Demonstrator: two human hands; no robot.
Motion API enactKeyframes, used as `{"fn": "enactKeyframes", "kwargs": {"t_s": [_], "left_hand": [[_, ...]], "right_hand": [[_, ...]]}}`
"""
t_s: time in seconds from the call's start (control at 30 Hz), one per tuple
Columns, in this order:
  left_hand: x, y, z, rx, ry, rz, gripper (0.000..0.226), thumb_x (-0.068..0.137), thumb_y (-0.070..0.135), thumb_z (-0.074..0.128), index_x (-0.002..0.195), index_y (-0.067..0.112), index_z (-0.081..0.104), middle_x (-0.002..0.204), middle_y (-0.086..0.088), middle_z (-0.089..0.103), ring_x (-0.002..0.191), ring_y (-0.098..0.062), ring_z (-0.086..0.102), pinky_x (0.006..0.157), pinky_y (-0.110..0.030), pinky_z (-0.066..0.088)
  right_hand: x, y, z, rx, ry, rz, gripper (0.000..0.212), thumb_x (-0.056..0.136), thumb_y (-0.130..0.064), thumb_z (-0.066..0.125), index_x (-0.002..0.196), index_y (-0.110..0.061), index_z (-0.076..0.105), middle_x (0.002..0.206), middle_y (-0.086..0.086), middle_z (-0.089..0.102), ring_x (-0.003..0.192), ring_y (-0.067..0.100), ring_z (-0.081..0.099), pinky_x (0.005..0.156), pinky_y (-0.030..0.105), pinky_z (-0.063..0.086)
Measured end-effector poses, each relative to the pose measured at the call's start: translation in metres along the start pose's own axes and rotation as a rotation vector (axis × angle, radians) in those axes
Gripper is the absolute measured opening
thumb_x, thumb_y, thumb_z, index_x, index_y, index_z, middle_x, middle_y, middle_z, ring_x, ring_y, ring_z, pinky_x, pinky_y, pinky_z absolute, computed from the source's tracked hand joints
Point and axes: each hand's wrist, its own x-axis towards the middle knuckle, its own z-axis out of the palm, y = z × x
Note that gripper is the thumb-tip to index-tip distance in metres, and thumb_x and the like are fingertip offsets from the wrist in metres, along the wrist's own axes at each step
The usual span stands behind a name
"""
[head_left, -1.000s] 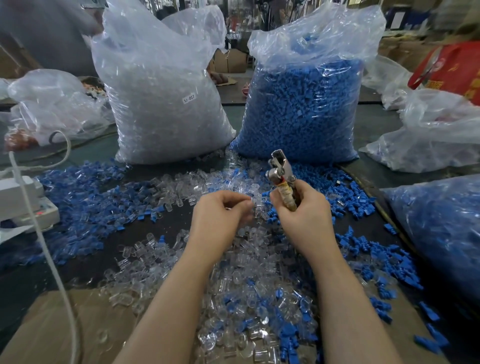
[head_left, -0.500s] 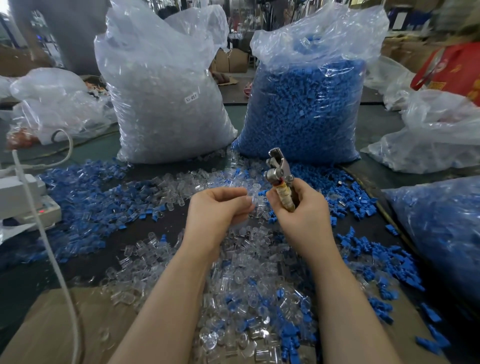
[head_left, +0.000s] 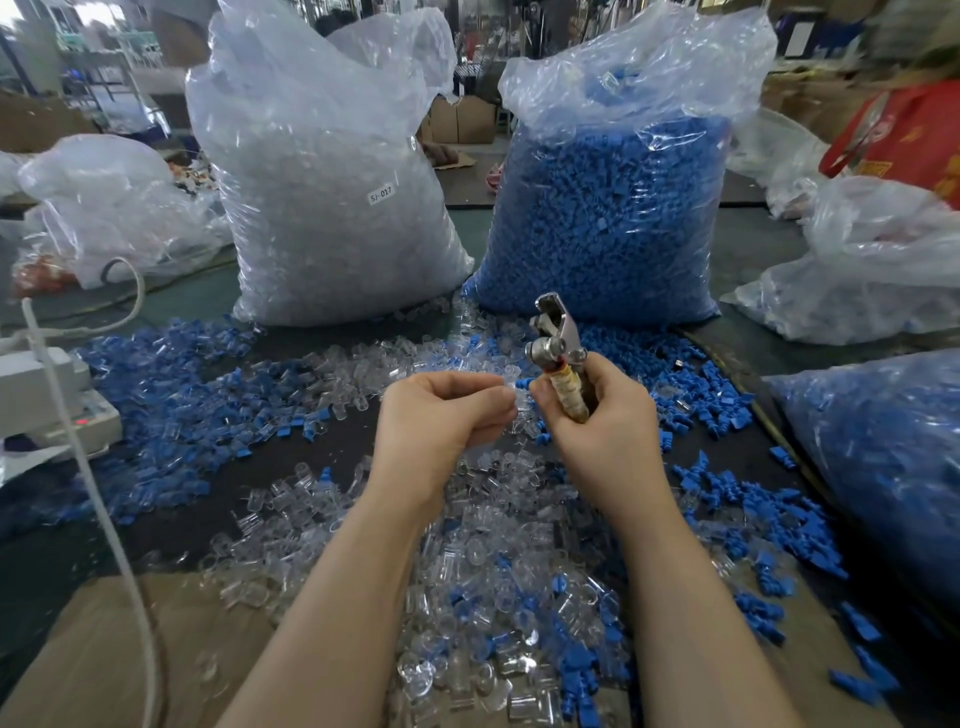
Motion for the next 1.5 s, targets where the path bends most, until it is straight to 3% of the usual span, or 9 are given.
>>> {"fn": "enactKeyframes", "kwargs": {"t_s": [0.4, 0.73, 0.97, 1.1, 1.27, 1.37, 1.5], "left_hand": [[0.0, 0.001, 0.002, 0.023, 0.004, 0.003, 0.01, 0.075, 0.001, 0.08, 0.083, 0.003, 0.073, 0.075, -0.013, 0.075, 0.07, -0.018, 0.074, 0.064, -0.024, 0.06], [-0.001, -0.001, 0.006, 0.005, -0.007, 0.04, 0.009, 0.077, -0.002, 0.078, 0.081, 0.005, 0.075, 0.073, -0.012, 0.075, 0.066, -0.017, 0.073, 0.059, -0.02, 0.056], [0.0, -0.004, 0.008, 0.135, 0.061, 0.121, 0.009, 0.075, 0.002, 0.081, 0.079, 0.007, 0.075, 0.07, -0.008, 0.074, 0.065, -0.016, 0.071, 0.061, -0.023, 0.058], [0.001, -0.006, 0.008, 0.196, 0.106, 0.17, 0.009, 0.076, 0.009, 0.083, 0.079, 0.009, 0.075, 0.069, -0.006, 0.074, 0.064, -0.015, 0.071, 0.064, -0.025, 0.059], [0.004, -0.006, 0.007, 0.179, 0.126, 0.211, 0.007, 0.08, 0.007, 0.078, 0.081, 0.011, 0.073, 0.071, -0.004, 0.074, 0.065, -0.01, 0.071, 0.063, -0.018, 0.055], [0.006, -0.004, 0.003, 0.161, 0.118, 0.269, 0.01, 0.082, 0.004, 0.075, 0.081, 0.013, 0.071, 0.073, 0.0, 0.074, 0.07, -0.011, 0.072, 0.066, -0.016, 0.054], [0.006, -0.004, 0.001, 0.14, 0.094, 0.346, 0.01, 0.084, 0.002, 0.072, 0.084, 0.012, 0.07, 0.075, 0.003, 0.074, 0.073, -0.01, 0.072, 0.068, -0.016, 0.054]], "right_hand": [[-0.001, -0.002, -0.002, 0.009, -0.003, -0.028, 0.023, 0.087, -0.033, 0.068, 0.083, -0.012, 0.06, 0.065, -0.002, 0.057, 0.062, 0.024, 0.053, 0.059, 0.05, 0.047], [0.001, 0.0, 0.0, 0.027, -0.064, 0.016, 0.017, 0.085, -0.038, 0.065, 0.081, -0.021, 0.061, 0.065, -0.015, 0.06, 0.057, 0.007, 0.05, 0.055, 0.038, 0.045], [0.001, -0.001, -0.003, 0.047, -0.114, 0.041, 0.012, 0.087, -0.031, 0.064, 0.087, -0.019, 0.065, 0.072, -0.001, 0.066, 0.069, 0.023, 0.062, 0.064, 0.049, 0.053], [0.002, -0.002, -0.003, 0.039, -0.15, 0.063, 0.009, 0.09, -0.028, 0.066, 0.09, -0.019, 0.067, 0.074, -0.001, 0.068, 0.071, 0.021, 0.064, 0.068, 0.051, 0.053], [0.002, -0.002, -0.006, -0.002, -0.189, 0.084, 0.02, 0.083, -0.031, 0.061, 0.095, -0.017, 0.068, 0.081, 0.001, 0.071, 0.078, 0.026, 0.066, 0.073, 0.053, 0.055], [0.004, 0.002, -0.01, -0.074, -0.217, 0.093, 0.01, 0.086, -0.023, 0.065, 0.096, -0.022, 0.067, 0.082, -0.003, 0.07, 0.078, 0.025, 0.066, 0.073, 0.053, 0.055], [0.005, 0.003, -0.012, -0.122, -0.284, 0.094, 0.013, 0.085, -0.018, 0.065, 0.097, -0.023, 0.066, 0.084, -0.008, 0.068, 0.079, 0.022, 0.064, 0.074, 0.05, 0.055]]}}
